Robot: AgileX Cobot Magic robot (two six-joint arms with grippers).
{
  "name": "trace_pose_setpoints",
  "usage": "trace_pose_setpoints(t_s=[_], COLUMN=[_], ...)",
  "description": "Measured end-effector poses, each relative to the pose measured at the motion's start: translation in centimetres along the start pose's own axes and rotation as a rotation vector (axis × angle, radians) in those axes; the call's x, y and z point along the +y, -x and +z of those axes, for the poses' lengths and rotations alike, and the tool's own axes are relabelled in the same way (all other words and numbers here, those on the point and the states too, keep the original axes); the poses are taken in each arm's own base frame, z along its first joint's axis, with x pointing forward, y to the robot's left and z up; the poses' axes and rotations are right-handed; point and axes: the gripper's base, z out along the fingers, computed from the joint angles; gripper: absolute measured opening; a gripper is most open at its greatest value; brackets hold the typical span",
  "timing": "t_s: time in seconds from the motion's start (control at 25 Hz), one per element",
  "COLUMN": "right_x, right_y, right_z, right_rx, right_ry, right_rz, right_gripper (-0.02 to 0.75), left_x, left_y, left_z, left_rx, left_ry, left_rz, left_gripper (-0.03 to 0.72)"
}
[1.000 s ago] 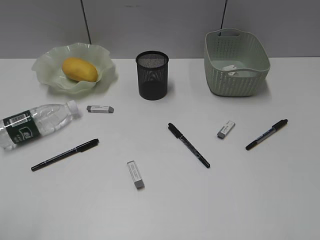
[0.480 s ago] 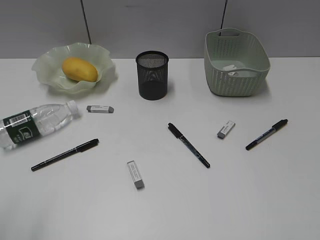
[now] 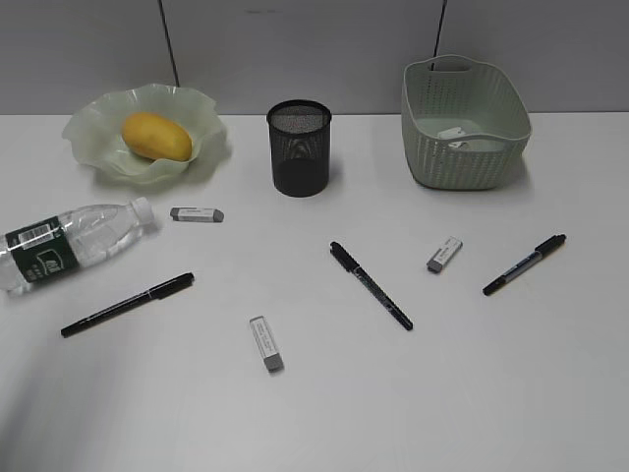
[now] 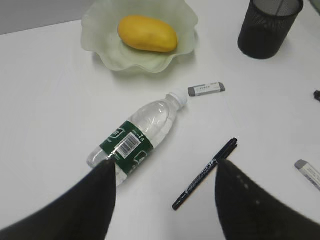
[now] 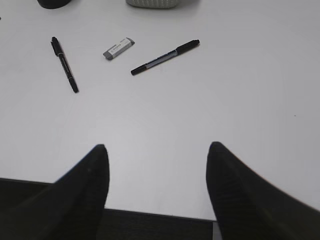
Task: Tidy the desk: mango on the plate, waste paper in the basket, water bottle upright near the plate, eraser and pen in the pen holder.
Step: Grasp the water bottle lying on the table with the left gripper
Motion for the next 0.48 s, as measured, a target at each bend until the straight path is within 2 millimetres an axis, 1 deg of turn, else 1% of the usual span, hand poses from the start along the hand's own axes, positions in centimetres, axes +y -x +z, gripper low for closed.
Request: trace_pose_setpoints(t_s=[0.04,0.12,0.16,0.24,0.4,0.48], right_x=[0.0,0.0,0.0,0.0,0.0,0.0], right_y=[0.0,0.0,0.0,0.0,0.0,0.0], right_z=[0.0,0.0,0.0,0.0,0.0,0.0], right_rx=[0.0,0.001,0.001,0.001,0.002,0.002], right_ry=[0.001,0.001,0.001,0.001,0.001,0.001], right_rz=[0.0,0.0,0.0,0.0,0.0,0.0], right_gripper=[0.489,0.489,0.489,0.489,0.489,0.489], left_x=[0.1,0.2,0.3,0.5,0.7,0.8], left_y=[1.0,2.9,3.5,5.0,6.4,6.6], left_z=[0.6,2.4,3.3,5.6,10.1,12.1], left_rx=[0.03,0.108,0.154,0.24,0.358,0.411], left_ry=[-0.002,-0.012,-0.019,-0.037,-0.075,-0.092], left_rz=[0.013,0.053,0.076,0.138,0.242,0.272], left_gripper=[0.478,0.478,0.481,0.508,0.582,0.596])
